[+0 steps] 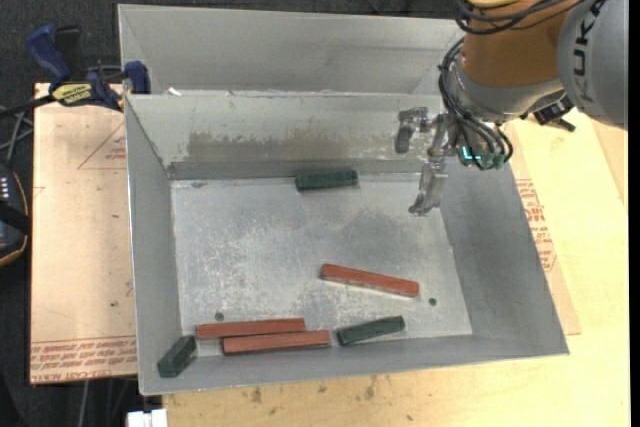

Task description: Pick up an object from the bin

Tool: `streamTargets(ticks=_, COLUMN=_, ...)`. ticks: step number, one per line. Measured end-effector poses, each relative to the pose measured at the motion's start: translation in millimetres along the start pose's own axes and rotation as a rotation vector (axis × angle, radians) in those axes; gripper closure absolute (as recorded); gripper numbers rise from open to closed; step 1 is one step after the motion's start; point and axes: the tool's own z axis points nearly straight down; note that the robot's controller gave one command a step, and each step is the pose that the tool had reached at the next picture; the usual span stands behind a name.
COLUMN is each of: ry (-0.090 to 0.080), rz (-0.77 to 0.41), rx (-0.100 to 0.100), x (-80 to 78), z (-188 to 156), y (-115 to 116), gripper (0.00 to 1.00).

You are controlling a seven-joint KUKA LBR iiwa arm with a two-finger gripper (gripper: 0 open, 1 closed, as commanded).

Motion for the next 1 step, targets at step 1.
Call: streamTargets(ticks=1, ry=-0.008, rz=-0.001, rx=0.001, x=-1.4, z=-5.0, y=0.1, gripper=0.00)
